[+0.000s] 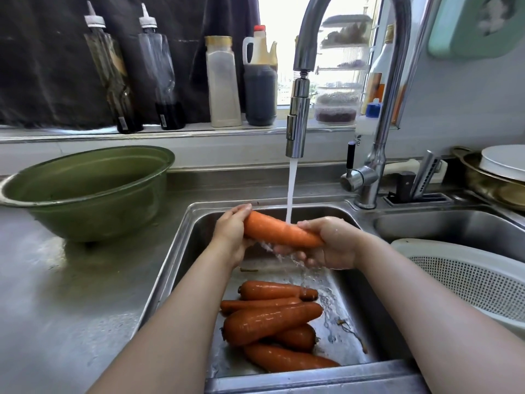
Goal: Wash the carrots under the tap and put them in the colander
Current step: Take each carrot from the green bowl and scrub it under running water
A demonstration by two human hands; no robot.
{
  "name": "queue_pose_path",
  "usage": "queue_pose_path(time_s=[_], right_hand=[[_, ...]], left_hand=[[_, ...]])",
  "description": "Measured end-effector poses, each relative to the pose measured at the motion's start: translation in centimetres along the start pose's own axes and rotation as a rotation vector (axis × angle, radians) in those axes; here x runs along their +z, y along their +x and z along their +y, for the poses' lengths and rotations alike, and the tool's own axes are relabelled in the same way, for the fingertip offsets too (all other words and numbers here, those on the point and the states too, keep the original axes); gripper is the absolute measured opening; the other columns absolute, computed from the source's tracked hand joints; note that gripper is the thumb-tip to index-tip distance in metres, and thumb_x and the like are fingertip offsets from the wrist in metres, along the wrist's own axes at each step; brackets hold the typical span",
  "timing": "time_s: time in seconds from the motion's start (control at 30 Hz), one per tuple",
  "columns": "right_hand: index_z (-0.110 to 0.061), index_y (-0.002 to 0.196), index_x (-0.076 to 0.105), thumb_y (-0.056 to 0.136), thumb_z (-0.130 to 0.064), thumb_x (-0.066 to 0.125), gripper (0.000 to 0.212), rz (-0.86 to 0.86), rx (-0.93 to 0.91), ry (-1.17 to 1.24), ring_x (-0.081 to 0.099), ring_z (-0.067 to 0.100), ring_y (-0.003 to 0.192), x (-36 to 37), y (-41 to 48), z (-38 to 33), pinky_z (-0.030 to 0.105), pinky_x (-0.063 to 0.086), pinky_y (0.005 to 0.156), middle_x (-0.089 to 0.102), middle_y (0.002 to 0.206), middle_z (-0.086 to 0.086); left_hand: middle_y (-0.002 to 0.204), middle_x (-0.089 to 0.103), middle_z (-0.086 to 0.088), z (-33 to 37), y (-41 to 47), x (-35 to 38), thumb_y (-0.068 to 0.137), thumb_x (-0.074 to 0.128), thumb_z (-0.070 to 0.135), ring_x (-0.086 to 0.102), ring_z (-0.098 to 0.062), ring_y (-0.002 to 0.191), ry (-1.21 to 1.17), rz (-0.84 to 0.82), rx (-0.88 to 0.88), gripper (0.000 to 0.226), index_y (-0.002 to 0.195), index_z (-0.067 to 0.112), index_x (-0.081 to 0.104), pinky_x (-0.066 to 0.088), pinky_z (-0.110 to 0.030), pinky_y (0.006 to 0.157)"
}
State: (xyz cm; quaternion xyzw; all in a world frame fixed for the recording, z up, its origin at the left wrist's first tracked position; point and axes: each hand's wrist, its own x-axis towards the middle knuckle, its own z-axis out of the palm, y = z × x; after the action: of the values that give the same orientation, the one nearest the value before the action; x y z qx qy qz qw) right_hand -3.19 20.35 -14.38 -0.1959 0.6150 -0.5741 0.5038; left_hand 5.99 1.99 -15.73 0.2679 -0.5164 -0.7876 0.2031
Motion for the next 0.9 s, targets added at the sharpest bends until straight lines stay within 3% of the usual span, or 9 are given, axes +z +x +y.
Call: queue_pose_path(time_s=[0.1,0.17,0.3,0.43,0.53,0.63,0.73,0.83,0.9], right_hand=[[0.003,0.136,0.053,0.095,-0.019,0.048,0.047,-0.047,-0.079,0.138,0.061,0.02,0.07,0.3,0.3,-0.4,0.026,0.052,0.058,0.068,0.101,0.016],[-0.001,0.139,0.055,0.091,-0.011,0.053,0.049,-0.042,-0.138,0.217,0.069,0.024,0.079,0.4,0.5,-0.5,0.028,0.059,0.062,0.067,0.114,0.019],[-0.007,0.135,0.059,0.104,-0.002,0.048,0.033,0.012,-0.258,0.237,0.072,0.021,0.082,0.9,1.0,-0.3,0.028,0.062,0.069,0.063,0.125,0.024],[-0.016,0.13,0.068,0.104,-0.019,0.06,0.027,0.115,-0.352,0.177,0.068,0.018,0.072,1.3,1.5,0.0,0.029,0.058,0.064,0.065,0.11,0.016],[-0.021,0.13,0.068,0.1,-0.038,0.066,0.035,0.361,-0.392,-0.079,0.066,0.015,0.066,2.1,1.5,0.0,0.024,0.052,0.055,0.07,0.099,0.011],[-0.02,0.117,0.071,0.101,-0.04,0.064,0.026,0.502,-0.462,-0.184,0.074,0.023,0.083,2.5,2.0,-0.2,0.032,0.06,0.066,0.077,0.102,0.011],[-0.014,0.117,0.063,0.104,-0.028,0.061,0.019,0.394,-0.475,-0.075,0.076,0.029,0.101,2.4,2.0,-0.5,0.043,0.063,0.08,0.078,0.111,0.009],[-0.014,0.127,0.054,0.098,-0.013,0.067,0.031,0.247,-0.47,0.076,0.074,0.036,0.108,1.7,1.8,-0.5,0.052,0.06,0.091,0.073,0.121,0.017],[-0.015,0.126,0.054,0.097,-0.011,0.068,0.032,0.273,-0.455,0.118,0.071,0.039,0.111,1.0,2.1,-0.3,0.057,0.058,0.095,0.069,0.126,0.02]], left_hand=[[0.121,0.055,-0.011,-0.3,1.1,-1.3,0.098,0.068,0.038,0.058,-0.036,0.111,0.094,0.134,-0.046,0.025,0.117,0.024,0.058,0.057,-0.057,0.094],[0.126,0.054,-0.016,-0.5,1.8,-2.2,0.095,0.07,0.047,0.06,-0.041,0.11,0.154,0.205,-0.15,0.045,0.126,0.019,0.054,0.058,-0.058,0.091],[0.119,0.06,-0.025,-0.5,1.8,-2.9,0.099,0.062,0.05,0.071,-0.038,0.088,0.211,0.185,-0.352,0.05,0.126,0.012,0.045,0.06,-0.037,0.051],[0.093,0.069,-0.019,-0.5,1.6,-3.3,0.101,0.055,0.051,0.066,-0.023,0.061,0.384,0.056,-0.411,0.052,0.122,0.004,0.053,0.053,-0.028,0.049],[0.082,0.067,-0.013,-0.5,1.4,-3.5,0.097,0.052,0.056,0.059,-0.018,0.051,0.564,-0.045,-0.476,0.056,0.114,0.003,0.06,0.047,-0.024,0.047],[0.08,0.07,-0.008,-0.8,1.2,-3.4,0.093,0.045,0.06,0.056,-0.016,0.047,0.736,-0.192,-0.63,0.053,0.1,0.01,0.063,0.045,-0.022,0.046],[0.078,0.069,-0.007,-0.6,0.7,-2.9,0.094,0.04,0.063,0.058,-0.016,0.049,0.766,-0.353,-0.748,0.056,0.095,0.012,0.063,0.045,-0.02,0.047],[0.077,0.067,-0.009,-0.2,0.2,-2.7,0.095,0.032,0.071,0.061,-0.018,0.054,0.717,-0.489,-0.77,0.068,0.093,0.01,0.063,0.049,-0.023,0.051],[0.081,0.067,-0.01,-0.1,-0.1,-2.7,0.096,0.029,0.072,0.063,-0.02,0.061,0.648,-0.571,-0.753,0.071,0.099,0.009,0.062,0.052,-0.026,0.058]])
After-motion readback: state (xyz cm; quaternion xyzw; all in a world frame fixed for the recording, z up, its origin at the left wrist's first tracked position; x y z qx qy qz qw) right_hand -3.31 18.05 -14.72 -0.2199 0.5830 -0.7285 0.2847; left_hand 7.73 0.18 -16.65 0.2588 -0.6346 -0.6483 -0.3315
